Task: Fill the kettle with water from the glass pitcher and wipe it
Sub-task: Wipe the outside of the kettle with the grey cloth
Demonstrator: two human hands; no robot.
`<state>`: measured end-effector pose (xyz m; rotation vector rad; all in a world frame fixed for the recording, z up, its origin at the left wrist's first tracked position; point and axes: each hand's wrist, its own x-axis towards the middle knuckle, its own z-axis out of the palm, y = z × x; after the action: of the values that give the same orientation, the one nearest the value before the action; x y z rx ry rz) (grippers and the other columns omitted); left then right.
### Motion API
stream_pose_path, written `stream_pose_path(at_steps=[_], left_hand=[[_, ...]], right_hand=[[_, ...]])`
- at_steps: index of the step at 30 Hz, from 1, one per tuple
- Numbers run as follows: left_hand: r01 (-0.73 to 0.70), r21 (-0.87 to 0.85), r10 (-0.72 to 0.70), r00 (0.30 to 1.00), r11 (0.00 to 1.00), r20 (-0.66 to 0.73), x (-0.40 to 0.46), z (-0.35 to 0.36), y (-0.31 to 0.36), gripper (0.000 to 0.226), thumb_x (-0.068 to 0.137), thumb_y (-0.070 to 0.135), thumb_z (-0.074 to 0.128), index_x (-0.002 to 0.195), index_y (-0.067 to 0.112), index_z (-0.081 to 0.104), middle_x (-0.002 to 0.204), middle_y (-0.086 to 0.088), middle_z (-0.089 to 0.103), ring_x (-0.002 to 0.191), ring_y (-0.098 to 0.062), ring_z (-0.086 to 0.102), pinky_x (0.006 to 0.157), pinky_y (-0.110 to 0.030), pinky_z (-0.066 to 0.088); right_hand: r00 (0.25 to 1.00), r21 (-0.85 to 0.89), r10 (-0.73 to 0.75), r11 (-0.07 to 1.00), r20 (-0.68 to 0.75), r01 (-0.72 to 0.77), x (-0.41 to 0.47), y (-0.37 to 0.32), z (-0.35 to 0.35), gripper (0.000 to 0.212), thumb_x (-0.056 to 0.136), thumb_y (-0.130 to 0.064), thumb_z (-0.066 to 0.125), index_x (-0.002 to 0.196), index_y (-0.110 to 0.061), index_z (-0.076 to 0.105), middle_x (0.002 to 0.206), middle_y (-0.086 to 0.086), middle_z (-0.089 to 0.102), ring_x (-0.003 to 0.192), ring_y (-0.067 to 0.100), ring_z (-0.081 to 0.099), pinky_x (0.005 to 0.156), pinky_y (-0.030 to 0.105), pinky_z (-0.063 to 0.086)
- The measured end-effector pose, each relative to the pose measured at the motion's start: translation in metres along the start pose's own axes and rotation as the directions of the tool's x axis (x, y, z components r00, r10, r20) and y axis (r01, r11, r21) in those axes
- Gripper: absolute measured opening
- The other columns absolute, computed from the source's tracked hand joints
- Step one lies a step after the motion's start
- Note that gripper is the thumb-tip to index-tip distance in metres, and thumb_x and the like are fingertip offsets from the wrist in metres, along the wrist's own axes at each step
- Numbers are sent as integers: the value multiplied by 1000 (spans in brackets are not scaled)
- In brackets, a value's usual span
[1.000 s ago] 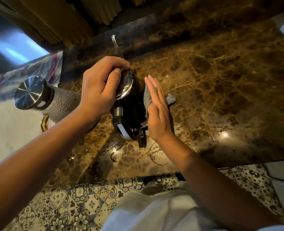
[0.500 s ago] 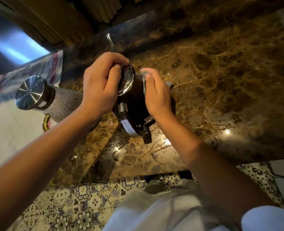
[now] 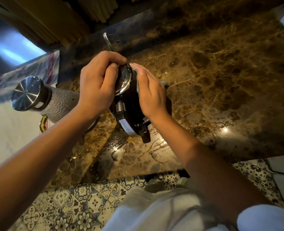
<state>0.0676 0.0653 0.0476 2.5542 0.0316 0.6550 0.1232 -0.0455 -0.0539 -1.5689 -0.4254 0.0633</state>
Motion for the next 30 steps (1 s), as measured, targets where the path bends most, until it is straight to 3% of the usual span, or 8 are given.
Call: stream_pose_path(at_steps=[3, 6, 11, 16, 20, 25, 28, 30], left_hand=[[18, 0, -18, 1000, 1000, -3, -1, 0, 0, 28, 103, 6, 43, 114, 1, 68, 113, -5, 70, 106, -14, 66, 91, -28, 52], [19, -5, -19, 1000, 1000, -13, -1, 0, 0, 29, 103, 7, 42, 114, 1, 68, 113, -7, 71, 107, -15, 66, 91, -28, 52], [21, 5, -21, 1000, 1000, -9, -1, 1, 0, 28, 103, 6, 42, 114, 0, 68, 113, -9, 72, 105, -17, 67, 90, -28, 51], [2, 0, -2, 1000, 1000, 17, -1, 1, -4, 27, 103, 6, 42, 113, -2, 66, 111, -12, 71, 99, -21, 66, 85, -38, 53], [9, -5, -9, 1000, 1000, 5, -1, 1, -6, 27, 103, 7, 42, 112, -2, 66, 109, -14, 71, 98, -25, 67, 84, -47, 54], [23, -27, -23, 1000, 999, 2, -1, 2, -4, 28, 103, 5, 41, 114, -2, 66, 112, -14, 71, 103, -23, 67, 88, -43, 54], [45, -27, -45, 999, 999, 17, -1, 1, -2, 28, 103, 6, 41, 114, 0, 66, 114, -12, 71, 105, -21, 67, 90, -40, 53], [61, -19, -60, 998, 998, 27, -1, 1, -1, 29, 102, 8, 40, 115, 2, 66, 114, -10, 71, 106, -20, 66, 90, -39, 53]], right_hand=[[997, -3, 77, 997, 2, -77, -3, 22, -6, 51, 109, -34, 29, 141, -10, 61, 146, 6, 62, 138, 12, 52, 118, 33, 40], [991, -24, 129, 991, -24, -129, -29, 29, -6, 57, 108, -43, 26, 154, -16, 45, 162, 1, 44, 149, 8, 38, 122, 28, 32], [993, -241, -106, 966, -55, 90, -63, 19, 3, 73, 108, -52, 27, 157, 1, 33, 168, 18, 28, 159, 32, 21, 126, 53, 25], [942, -200, -331, 921, 55, 335, -26, -7, 5, 80, 106, -55, 23, 154, 8, 34, 162, 25, 37, 154, 37, 32, 122, 54, 31], [961, -157, -272, 949, 44, 275, -17, -11, 6, 78, 107, -55, 19, 154, 4, 37, 159, 21, 44, 150, 32, 40, 120, 48, 35], [965, -191, -164, 960, 204, 203, -49, 25, -24, 67, 108, -37, 45, 161, -3, 24, 171, 14, 20, 161, 25, 12, 128, 53, 20], [961, -137, -19, 989, 277, 59, -54, 28, -46, 81, 100, -40, 66, 164, -22, 20, 173, -2, 17, 159, 9, 13, 128, 40, 24], [966, -161, 89, 986, 241, -51, -47, 24, -57, 99, 86, -53, 78, 164, -32, 18, 171, -6, 22, 156, 9, 21, 123, 34, 29]])
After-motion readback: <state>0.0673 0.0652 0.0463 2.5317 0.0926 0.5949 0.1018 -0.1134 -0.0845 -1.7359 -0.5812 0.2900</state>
